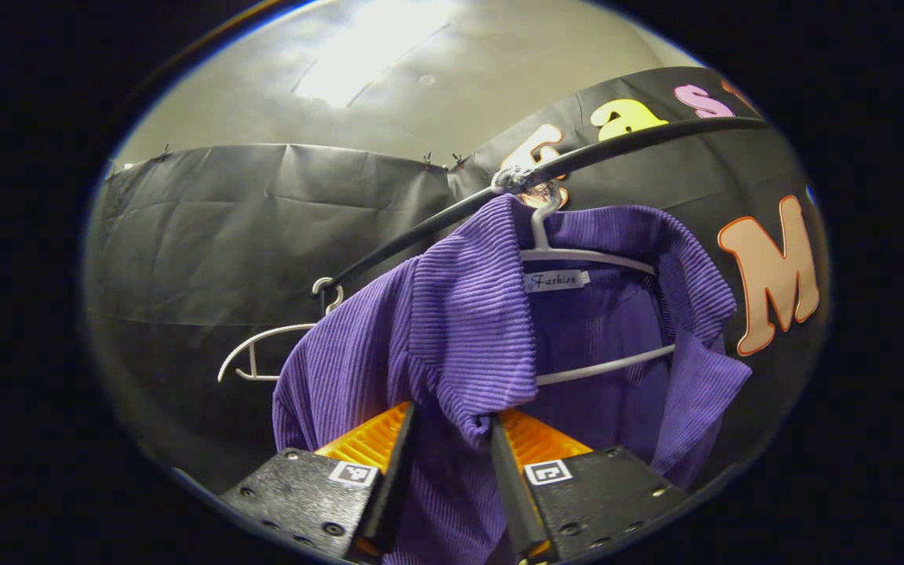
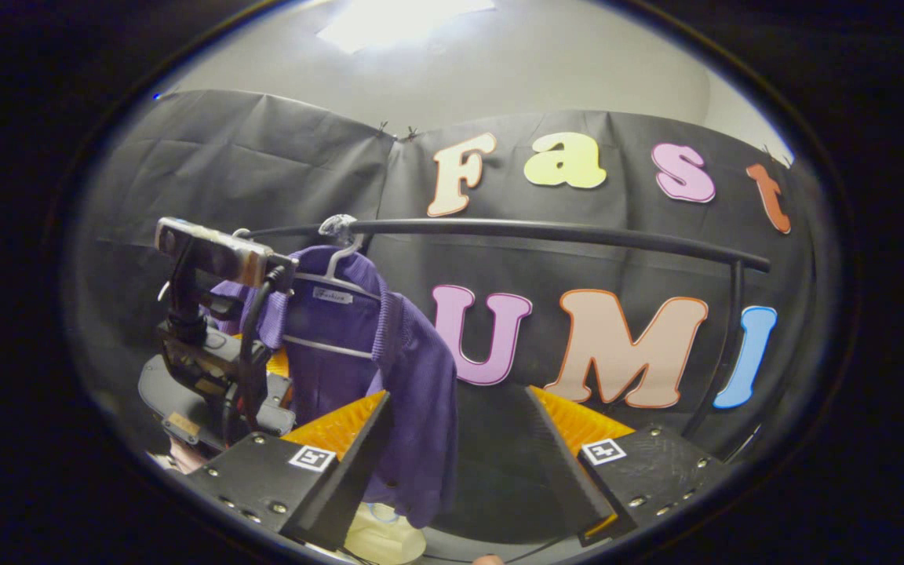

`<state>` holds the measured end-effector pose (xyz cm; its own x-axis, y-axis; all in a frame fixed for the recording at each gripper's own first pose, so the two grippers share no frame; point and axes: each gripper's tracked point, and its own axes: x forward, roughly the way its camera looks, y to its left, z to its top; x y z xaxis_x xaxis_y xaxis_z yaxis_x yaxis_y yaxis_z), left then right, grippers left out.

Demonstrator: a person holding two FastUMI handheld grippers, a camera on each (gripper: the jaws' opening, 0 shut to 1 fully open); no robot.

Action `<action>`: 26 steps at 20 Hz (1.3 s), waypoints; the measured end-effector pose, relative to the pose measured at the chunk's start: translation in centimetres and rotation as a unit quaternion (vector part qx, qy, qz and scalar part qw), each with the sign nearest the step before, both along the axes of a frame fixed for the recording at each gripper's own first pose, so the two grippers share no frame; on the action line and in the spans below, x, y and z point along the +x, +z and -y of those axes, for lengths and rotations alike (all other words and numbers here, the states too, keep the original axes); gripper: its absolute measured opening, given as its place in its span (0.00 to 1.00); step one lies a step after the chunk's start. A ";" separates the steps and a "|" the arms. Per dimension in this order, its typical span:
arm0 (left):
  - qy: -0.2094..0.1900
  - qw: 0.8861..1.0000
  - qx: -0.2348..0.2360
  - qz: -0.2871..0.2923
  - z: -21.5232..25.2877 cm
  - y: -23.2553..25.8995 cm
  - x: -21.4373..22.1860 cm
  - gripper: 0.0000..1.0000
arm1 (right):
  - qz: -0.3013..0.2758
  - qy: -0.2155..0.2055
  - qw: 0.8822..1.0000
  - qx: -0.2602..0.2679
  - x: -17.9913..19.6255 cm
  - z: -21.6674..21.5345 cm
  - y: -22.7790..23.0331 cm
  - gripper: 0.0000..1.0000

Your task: Grasp the clothes on the hanger with both hands and then place them into the laundry hamper below.

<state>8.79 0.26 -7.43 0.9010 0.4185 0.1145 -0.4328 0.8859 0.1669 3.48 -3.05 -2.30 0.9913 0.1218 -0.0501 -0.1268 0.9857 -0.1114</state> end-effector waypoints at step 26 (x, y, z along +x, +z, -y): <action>-0.113 0.992 -0.056 0.007 -3.0 7.9 -6.5 0.01 | -0.035 0.053 0.997 0.041 6.6 -10.9 -5.6 0.98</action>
<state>2.30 3.29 0.46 0.9717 0.2174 0.0925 -0.2232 0.9731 0.0577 10.07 7.88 -7.92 0.9669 0.2327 -0.1050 -0.2359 0.9716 -0.0191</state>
